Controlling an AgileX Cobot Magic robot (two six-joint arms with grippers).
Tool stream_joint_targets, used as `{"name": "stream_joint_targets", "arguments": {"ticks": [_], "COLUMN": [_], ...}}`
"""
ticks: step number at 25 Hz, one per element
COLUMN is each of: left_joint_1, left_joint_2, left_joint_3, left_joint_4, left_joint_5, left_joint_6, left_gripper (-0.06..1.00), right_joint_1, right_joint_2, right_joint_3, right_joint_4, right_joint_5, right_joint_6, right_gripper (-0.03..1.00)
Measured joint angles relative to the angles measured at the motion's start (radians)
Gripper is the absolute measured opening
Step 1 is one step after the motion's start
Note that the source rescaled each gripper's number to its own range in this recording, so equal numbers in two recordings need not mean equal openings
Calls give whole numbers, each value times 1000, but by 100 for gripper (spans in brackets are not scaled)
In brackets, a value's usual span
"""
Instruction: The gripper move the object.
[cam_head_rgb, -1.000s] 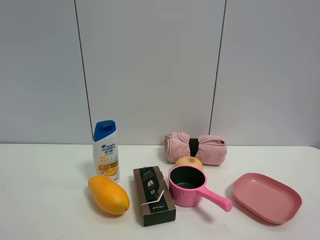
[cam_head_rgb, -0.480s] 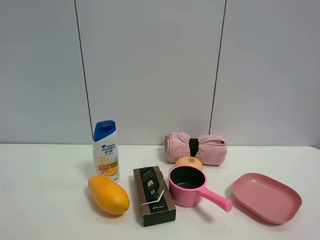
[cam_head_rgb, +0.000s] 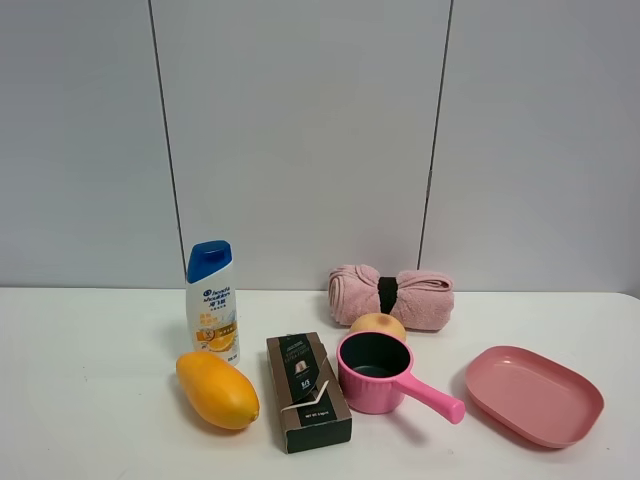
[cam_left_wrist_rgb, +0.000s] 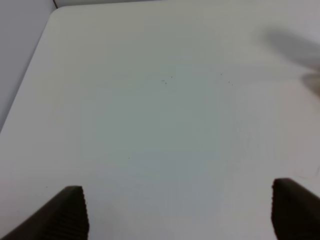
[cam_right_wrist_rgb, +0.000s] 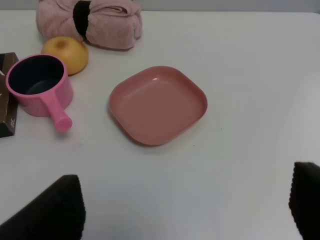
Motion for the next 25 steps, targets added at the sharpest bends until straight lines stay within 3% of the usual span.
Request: {"name": "stream_joint_targets", "arguments": {"ticks": [25], "left_joint_1": [0], "left_joint_2": [0], "left_joint_3": [0], "left_joint_4": [0], "left_joint_5": [0], "left_joint_6": [0], "left_gripper": [100], "right_joint_1": [0], "right_joint_2": [0], "right_joint_3": [0], "right_joint_4": [0], "right_joint_5": [0], "right_joint_6": [0], "right_gripper": [62]}}
